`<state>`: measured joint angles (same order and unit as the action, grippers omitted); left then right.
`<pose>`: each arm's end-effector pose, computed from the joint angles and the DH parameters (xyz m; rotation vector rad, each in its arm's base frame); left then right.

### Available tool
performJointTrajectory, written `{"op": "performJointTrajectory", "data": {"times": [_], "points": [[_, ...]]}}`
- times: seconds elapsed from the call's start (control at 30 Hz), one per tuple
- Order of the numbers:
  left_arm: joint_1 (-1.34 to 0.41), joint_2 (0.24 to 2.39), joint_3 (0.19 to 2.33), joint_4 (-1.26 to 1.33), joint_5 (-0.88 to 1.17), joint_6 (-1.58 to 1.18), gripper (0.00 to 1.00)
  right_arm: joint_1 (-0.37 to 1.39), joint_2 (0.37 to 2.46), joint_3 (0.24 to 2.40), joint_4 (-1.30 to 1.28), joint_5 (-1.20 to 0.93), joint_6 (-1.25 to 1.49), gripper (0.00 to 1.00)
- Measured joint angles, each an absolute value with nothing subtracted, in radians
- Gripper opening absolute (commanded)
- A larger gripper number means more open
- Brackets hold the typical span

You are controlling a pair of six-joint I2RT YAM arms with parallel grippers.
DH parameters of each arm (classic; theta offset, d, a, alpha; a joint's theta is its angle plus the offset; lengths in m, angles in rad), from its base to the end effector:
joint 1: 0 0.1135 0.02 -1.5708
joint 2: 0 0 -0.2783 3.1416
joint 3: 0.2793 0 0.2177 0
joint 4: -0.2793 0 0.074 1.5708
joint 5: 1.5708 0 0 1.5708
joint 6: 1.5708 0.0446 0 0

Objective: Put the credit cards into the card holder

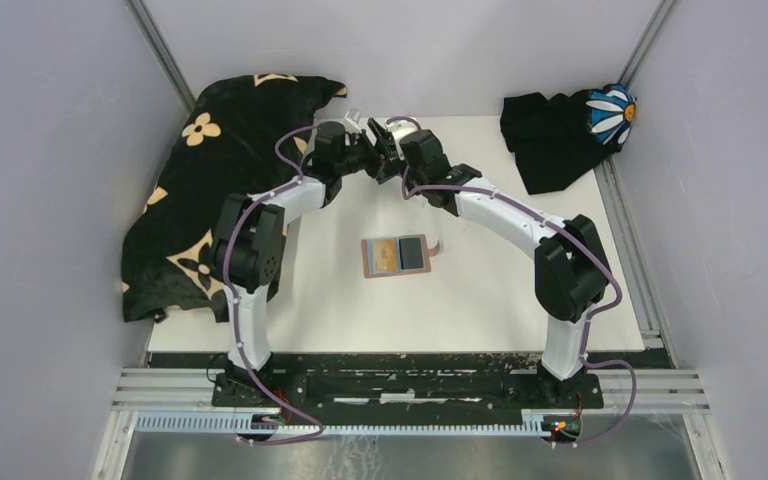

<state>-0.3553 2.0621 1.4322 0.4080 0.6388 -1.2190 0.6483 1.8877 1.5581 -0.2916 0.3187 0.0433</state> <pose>0.4247 -0.1860 0.2599 -0.3612 2.0627 -1.6192 0.3422 0.2417 0.2993 -0.4708 2.1048 0.0495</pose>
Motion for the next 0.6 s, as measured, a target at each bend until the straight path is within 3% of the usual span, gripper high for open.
{"op": "performJointTrajectory", "data": {"times": [0.13, 0.33, 0.6], "points": [[-0.355, 2.081, 1.431, 0.429, 0.663, -1.237, 0.64, 0.665, 1.888, 1.558, -0.291, 0.336, 0.02, 0.01], [-0.347, 2.1, 1.412, 0.503, 0.699, -1.28, 0.26, 0.675, 1.888, 1.558, -0.289, 0.372, -0.006, 0.01], [-0.344, 2.128, 1.369, 0.663, 0.717, -1.369, 0.04, 0.677, 1.888, 1.557, -0.305, 0.416, -0.028, 0.01]]}}
